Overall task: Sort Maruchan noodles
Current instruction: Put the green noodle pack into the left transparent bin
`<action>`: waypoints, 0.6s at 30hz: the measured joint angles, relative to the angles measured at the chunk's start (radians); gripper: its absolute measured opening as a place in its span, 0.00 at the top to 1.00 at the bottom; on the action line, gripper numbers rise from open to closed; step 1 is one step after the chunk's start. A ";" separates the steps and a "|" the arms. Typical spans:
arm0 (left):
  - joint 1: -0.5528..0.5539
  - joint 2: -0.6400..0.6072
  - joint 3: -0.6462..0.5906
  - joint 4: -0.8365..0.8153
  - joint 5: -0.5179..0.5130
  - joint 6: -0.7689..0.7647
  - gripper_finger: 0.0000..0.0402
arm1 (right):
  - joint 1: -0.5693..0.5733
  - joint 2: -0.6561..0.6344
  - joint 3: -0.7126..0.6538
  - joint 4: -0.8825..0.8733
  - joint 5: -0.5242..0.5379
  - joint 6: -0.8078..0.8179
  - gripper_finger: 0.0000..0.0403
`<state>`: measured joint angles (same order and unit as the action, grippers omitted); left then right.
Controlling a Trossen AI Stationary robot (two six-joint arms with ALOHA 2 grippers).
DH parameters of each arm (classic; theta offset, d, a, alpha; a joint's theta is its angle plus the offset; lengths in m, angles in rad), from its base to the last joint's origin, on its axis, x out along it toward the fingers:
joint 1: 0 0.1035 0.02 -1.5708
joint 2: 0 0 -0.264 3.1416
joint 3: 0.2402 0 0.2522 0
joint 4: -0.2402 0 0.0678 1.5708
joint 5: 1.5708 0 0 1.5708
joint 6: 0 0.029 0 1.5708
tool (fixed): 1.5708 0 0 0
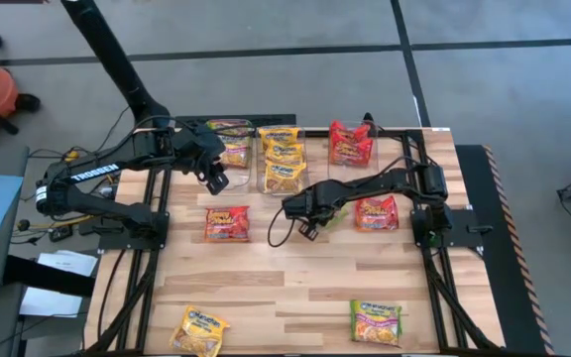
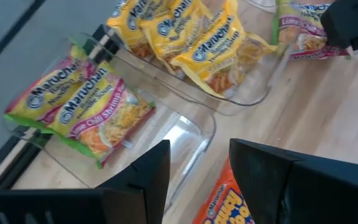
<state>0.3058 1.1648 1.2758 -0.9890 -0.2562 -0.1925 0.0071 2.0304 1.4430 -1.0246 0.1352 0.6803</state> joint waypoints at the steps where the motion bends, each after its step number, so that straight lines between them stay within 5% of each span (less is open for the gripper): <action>1: 0.000 0.000 0.000 0.000 0.012 0.000 0.62 | 0.007 0.000 0.009 -0.013 -0.001 0.006 0.98; 14: 0.000 0.000 0.000 0.000 0.075 0.012 0.62 | 0.103 0.010 0.168 -0.115 -0.027 0.056 0.99; 18: 0.000 0.000 0.000 0.000 0.164 0.012 0.62 | 0.140 0.009 0.233 -0.178 -0.017 0.056 0.99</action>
<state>0.3058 1.1648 1.2758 -0.9894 -0.0924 -0.1802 0.1472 2.0394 1.6765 -1.2029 0.1179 0.7364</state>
